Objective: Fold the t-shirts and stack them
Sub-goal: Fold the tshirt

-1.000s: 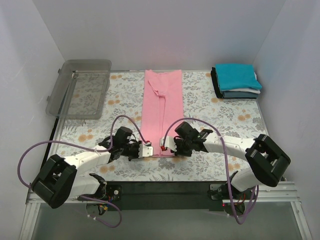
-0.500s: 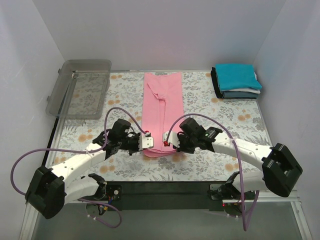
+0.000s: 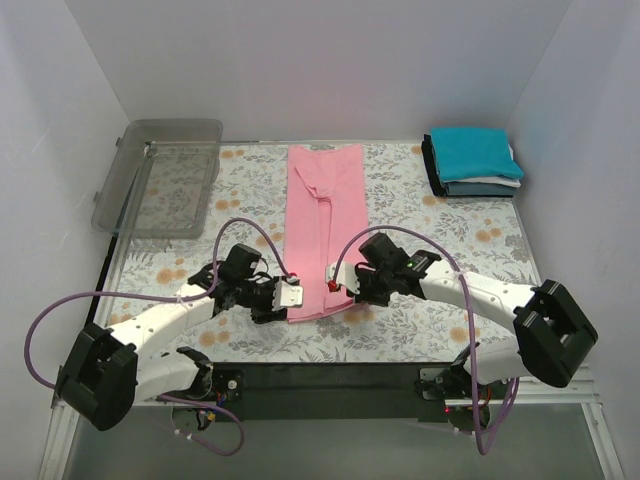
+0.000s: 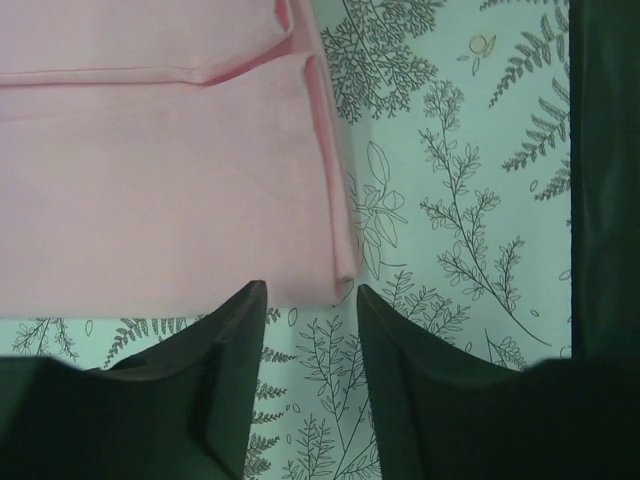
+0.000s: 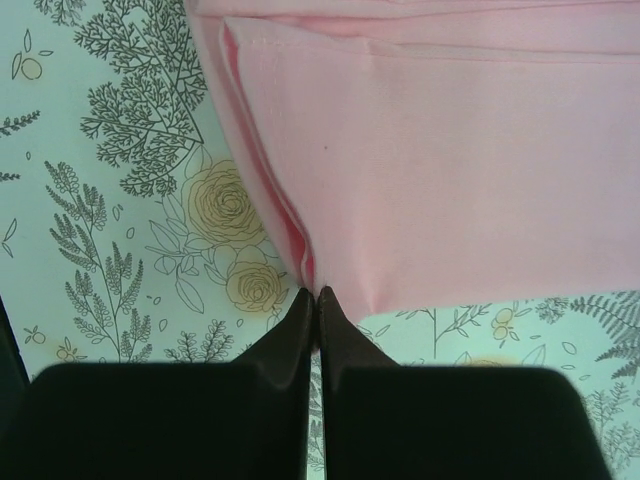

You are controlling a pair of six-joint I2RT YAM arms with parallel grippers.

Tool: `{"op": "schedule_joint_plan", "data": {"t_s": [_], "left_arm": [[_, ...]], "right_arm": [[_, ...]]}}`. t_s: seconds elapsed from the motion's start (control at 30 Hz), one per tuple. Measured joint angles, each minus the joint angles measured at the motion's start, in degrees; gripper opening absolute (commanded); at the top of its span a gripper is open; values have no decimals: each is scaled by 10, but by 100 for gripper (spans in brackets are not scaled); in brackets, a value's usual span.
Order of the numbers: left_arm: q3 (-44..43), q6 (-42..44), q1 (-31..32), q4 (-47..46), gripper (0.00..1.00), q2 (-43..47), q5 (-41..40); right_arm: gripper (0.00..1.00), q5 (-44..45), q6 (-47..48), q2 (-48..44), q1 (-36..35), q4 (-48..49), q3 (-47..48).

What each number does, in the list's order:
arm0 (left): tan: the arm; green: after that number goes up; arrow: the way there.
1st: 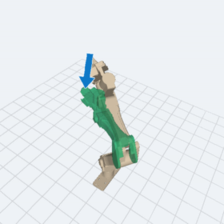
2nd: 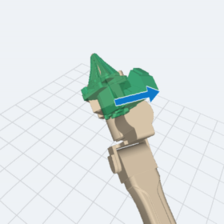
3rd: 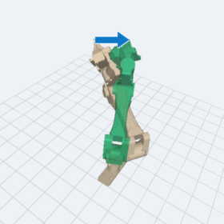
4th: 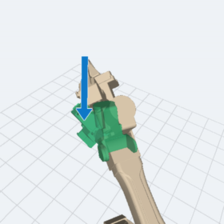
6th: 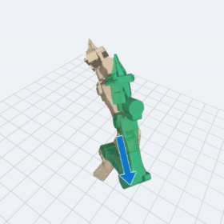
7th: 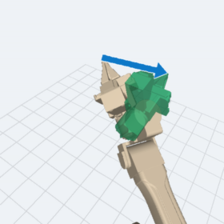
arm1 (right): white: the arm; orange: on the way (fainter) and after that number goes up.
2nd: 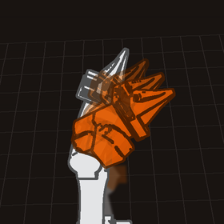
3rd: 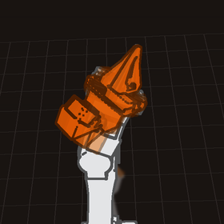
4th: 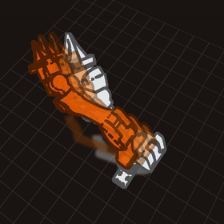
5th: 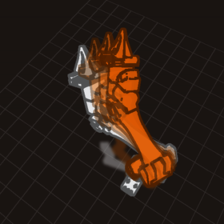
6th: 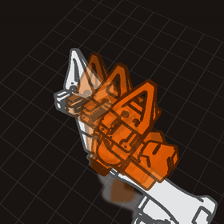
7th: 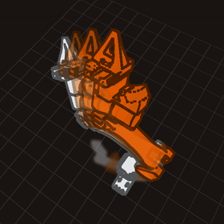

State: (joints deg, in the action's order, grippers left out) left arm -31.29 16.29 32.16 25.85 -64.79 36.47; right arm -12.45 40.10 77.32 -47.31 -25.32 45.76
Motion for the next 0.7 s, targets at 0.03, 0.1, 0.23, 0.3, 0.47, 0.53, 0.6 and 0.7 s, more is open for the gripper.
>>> {"op": "schedule_joint_plan", "data": {"t_s": [0.03, 0.1, 0.23, 0.3, 0.47, 0.53, 0.6, 0.7], "left_arm": [[2, 1, 1, 5, 47, -1, 1], [3, 1, 3, 7, 47, -3, 1], [8, -2, 14, -5, 49, -11, -2], [9, -4, 19, -12, 49, -15, -3], [10, -7, 35, -29, 49, -16, -9], [10, -9, 44, -38, 49, -22, -12], [13, -11, 52, -46, 49, -34, -18], [21, -13, 58, -51, 48, -54, -29]], "right_arm": [[1, -3, 0, 4, 0, 0, -2], [1, -8, -1, 11, -3, -1, -5], [1, -13, -7, 25, -9, 0, -8], [1, -14, -9, 28, -12, 2, -12], [1, -14, -12, 30, -16, 5, -28], [1, -14, -13, 30, -16, 8, -33], [1, -14, -14, 30, -16, 10, -34], [1, -14, -14, 30, -16, 12, -35]]}}
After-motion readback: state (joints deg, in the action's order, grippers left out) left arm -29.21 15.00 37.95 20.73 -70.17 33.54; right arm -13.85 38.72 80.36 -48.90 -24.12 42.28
